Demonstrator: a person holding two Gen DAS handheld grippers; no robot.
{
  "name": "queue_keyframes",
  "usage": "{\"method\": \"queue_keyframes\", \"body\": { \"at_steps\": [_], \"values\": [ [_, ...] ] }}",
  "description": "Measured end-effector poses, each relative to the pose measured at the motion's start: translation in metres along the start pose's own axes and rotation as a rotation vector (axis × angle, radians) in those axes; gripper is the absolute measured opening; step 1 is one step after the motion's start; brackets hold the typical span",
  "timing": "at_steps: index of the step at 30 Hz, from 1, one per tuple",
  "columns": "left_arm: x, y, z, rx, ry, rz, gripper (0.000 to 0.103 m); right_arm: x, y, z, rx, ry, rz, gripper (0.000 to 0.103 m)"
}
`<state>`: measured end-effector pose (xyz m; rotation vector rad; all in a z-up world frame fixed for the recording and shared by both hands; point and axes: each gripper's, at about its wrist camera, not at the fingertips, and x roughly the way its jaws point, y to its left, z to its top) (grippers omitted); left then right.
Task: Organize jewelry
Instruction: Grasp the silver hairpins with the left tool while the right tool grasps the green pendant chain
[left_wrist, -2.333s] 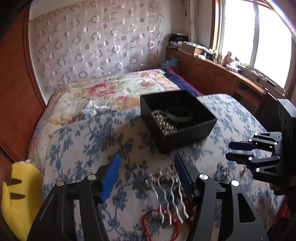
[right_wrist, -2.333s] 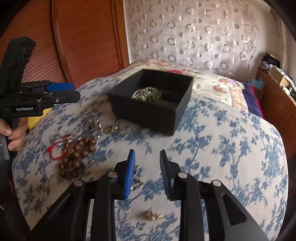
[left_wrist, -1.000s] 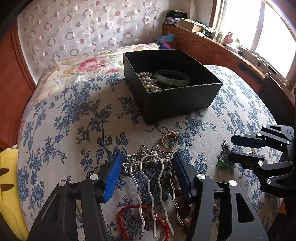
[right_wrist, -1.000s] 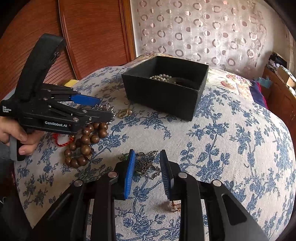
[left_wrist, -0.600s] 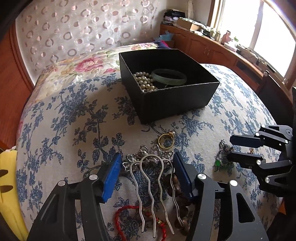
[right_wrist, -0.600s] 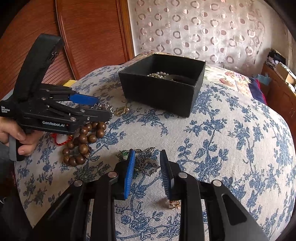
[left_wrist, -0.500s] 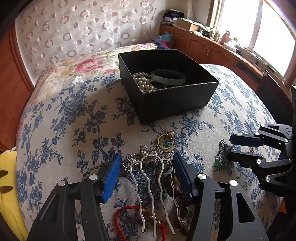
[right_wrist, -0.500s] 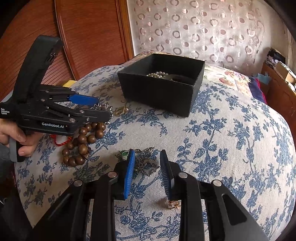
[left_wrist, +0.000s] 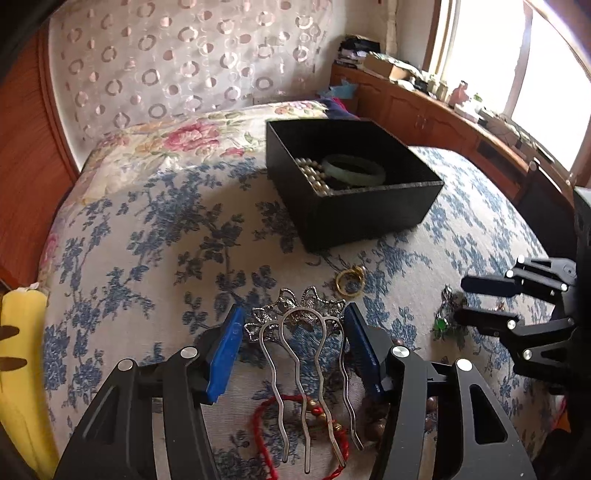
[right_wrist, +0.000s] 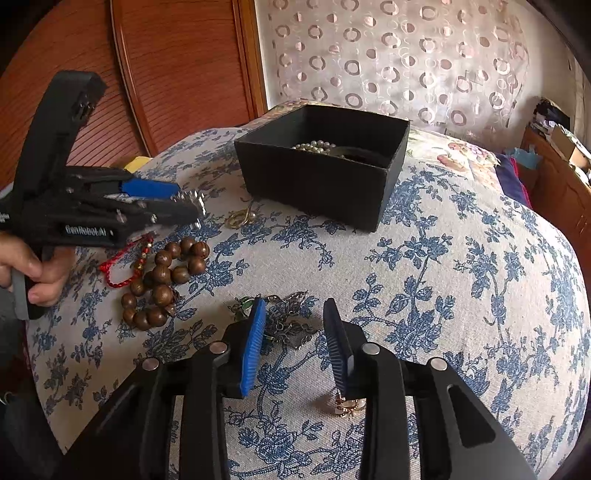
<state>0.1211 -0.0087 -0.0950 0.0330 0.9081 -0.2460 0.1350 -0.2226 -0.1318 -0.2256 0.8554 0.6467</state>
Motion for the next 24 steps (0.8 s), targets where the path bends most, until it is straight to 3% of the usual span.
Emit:
{"method": "queue_keyframes", "body": {
  "at_steps": [14,15,18,24],
  "values": [
    [-0.022,-0.007,0.012,0.01,-0.077,-0.021,0.053,0.01,0.012,0.01,-0.074,0.063,-0.042,0.035],
    [-0.022,-0.008,0.011,0.013,-0.079,-0.023,0.053,0.012,0.015,0.012,-0.085,0.068,-0.04,0.034],
    [-0.022,-0.008,0.01,0.01,-0.082,-0.027,0.053,0.016,0.022,0.017,-0.117,0.079,-0.028,0.014],
    [-0.029,-0.006,0.009,0.007,-0.096,-0.028,0.053,0.014,0.025,0.018,-0.131,0.073,-0.017,0.011]
  ]
}}
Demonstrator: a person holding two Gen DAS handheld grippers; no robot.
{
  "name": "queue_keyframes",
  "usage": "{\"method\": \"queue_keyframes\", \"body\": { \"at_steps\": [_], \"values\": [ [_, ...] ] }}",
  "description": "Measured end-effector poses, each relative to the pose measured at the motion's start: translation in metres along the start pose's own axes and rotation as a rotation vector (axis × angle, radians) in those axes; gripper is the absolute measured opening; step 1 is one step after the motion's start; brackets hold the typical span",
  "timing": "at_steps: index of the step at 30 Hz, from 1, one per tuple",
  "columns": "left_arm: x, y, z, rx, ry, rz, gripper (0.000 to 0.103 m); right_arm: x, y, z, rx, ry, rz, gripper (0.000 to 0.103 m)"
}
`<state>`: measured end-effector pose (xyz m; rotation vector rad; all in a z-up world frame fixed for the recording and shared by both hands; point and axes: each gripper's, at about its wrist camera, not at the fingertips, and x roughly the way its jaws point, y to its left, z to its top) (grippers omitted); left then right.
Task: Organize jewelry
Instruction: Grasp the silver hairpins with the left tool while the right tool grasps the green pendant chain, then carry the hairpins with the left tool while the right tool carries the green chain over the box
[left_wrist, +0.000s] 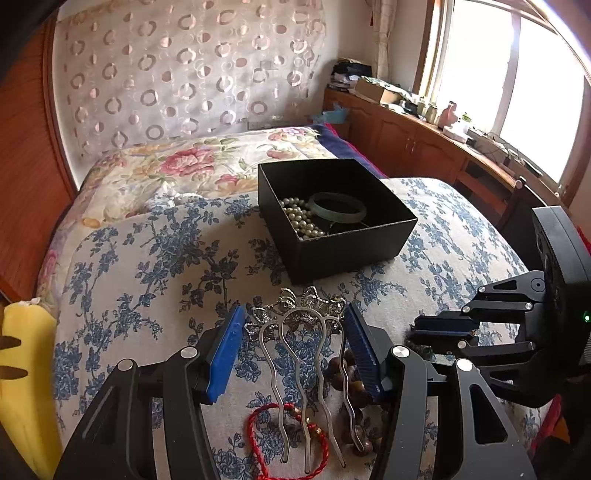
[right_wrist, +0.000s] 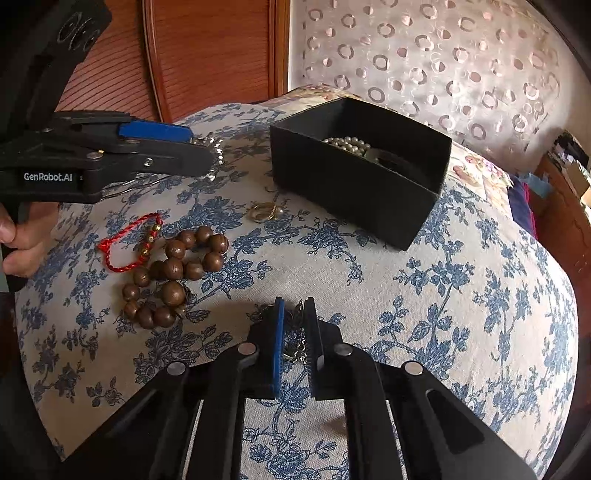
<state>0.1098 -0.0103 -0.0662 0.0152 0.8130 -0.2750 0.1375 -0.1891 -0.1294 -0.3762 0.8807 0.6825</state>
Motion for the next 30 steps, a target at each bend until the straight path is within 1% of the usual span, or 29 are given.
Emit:
{"method": "queue_keyframes", "body": {
  "at_steps": [5,11,12,17,19,23,25,27,30],
  "values": [
    [-0.003,-0.001,0.004,0.005,-0.018,-0.002,0.053,-0.015,-0.006,-0.005,0.03,-0.046,-0.014,0.011],
    [-0.007,-0.006,0.019,0.018,-0.053,-0.01,0.053,-0.038,-0.011,-0.002,0.048,-0.109,-0.034,0.011],
    [-0.007,-0.008,0.021,0.021,-0.058,-0.012,0.053,-0.04,-0.013,0.001,0.049,-0.118,-0.037,0.001],
    [-0.005,-0.014,0.039,0.036,-0.083,-0.017,0.053,-0.05,-0.026,0.017,0.04,-0.149,-0.05,0.0],
    [-0.005,-0.015,0.044,0.038,-0.09,-0.017,0.053,-0.051,-0.029,0.024,0.035,-0.156,-0.042,0.0],
    [-0.006,-0.016,0.049,0.037,-0.099,-0.019,0.053,-0.05,-0.033,0.027,0.028,-0.152,-0.031,0.0],
    [-0.006,-0.017,0.048,0.039,-0.099,-0.02,0.053,-0.046,-0.032,0.025,0.029,-0.138,-0.009,0.0],
    [-0.006,-0.017,0.047,0.037,-0.095,-0.021,0.053,-0.039,-0.026,0.019,0.016,-0.112,0.021,0.001],
    [-0.005,-0.016,0.044,0.034,-0.089,-0.021,0.053,-0.028,-0.017,0.011,-0.01,-0.076,0.041,0.001]
  ]
}}
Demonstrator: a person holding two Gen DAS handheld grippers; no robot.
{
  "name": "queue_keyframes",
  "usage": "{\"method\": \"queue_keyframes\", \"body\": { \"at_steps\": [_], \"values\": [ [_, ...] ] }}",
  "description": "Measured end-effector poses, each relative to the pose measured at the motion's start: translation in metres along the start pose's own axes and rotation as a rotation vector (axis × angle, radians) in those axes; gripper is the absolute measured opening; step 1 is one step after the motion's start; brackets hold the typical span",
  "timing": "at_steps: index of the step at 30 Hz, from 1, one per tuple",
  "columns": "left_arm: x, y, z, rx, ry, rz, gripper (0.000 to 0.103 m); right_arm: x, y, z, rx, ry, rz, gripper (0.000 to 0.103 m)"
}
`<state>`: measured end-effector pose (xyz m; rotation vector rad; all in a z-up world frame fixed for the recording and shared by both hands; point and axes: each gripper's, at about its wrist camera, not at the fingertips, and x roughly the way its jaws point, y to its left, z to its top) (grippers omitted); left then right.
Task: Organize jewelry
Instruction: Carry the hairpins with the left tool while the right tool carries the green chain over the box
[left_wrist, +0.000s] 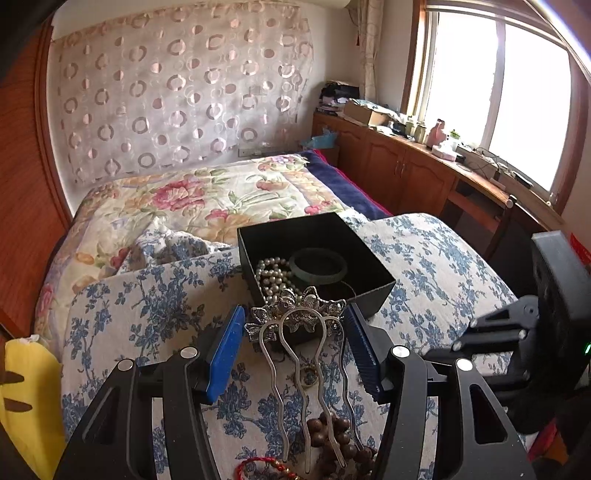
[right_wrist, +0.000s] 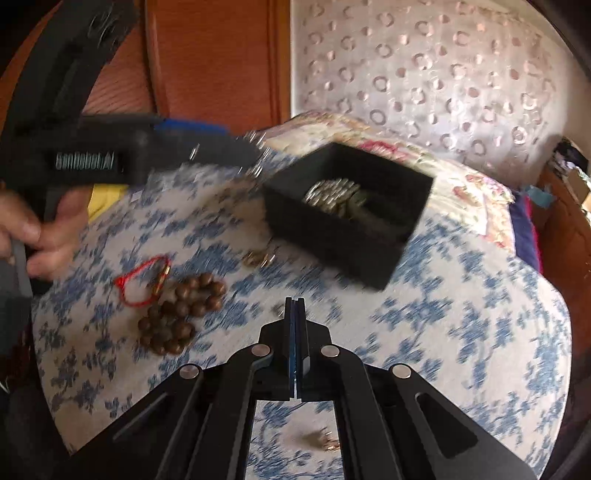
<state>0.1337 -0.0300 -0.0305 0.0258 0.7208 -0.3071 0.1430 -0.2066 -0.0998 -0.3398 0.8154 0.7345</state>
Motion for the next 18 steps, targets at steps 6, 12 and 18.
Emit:
{"method": "queue_keyframes", "body": {
  "at_steps": [6,12,18],
  "values": [
    [-0.001,0.001,-0.004,-0.002,0.005,0.002,0.053,0.014,0.002,-0.014,-0.006,0.059,-0.002,0.017],
    [0.0,0.001,-0.004,-0.001,0.004,0.001,0.053,0.015,0.004,-0.015,-0.025,0.076,-0.005,0.022],
    [-0.002,0.003,-0.004,-0.001,0.0,0.005,0.053,0.02,0.005,-0.017,-0.048,0.091,-0.031,0.013]
  ]
}}
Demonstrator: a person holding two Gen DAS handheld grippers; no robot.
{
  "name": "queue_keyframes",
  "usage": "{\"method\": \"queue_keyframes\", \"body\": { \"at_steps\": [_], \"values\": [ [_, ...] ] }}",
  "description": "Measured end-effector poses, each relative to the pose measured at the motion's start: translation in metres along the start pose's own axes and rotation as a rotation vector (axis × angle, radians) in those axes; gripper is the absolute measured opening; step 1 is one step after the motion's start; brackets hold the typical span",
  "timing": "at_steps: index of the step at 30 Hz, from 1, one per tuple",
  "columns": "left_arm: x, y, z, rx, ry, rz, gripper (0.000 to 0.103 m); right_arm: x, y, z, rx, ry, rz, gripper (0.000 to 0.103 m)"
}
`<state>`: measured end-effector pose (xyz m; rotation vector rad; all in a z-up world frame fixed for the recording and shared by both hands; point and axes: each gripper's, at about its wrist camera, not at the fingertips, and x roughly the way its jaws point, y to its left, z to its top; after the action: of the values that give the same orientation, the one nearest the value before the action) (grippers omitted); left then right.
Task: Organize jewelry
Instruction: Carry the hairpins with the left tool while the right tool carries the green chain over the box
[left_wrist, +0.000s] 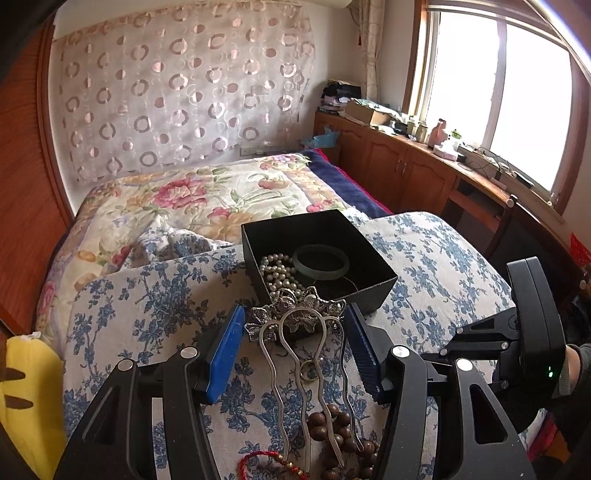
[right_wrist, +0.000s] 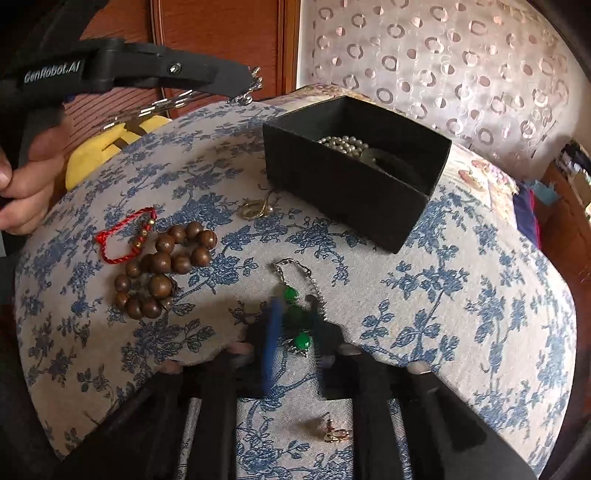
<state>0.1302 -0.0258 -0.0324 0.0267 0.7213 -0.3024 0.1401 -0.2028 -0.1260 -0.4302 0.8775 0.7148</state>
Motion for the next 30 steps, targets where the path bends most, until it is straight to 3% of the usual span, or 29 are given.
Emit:
{"method": "queue_keyframes", "body": {
  "at_steps": [7,18,30],
  "values": [
    [-0.003,-0.002,0.014,0.009,-0.02,0.003,0.053,-0.018,-0.01,0.012,0.035,-0.075,-0.007,0.013],
    [0.0,-0.009,0.052,0.028,-0.077,0.001,0.053,-0.062,-0.05,0.069,0.055,-0.262,-0.05,0.013],
    [0.016,-0.01,0.073,0.034,-0.096,-0.009,0.053,-0.057,-0.082,0.095,0.096,-0.301,-0.044,0.013]
  ]
}}
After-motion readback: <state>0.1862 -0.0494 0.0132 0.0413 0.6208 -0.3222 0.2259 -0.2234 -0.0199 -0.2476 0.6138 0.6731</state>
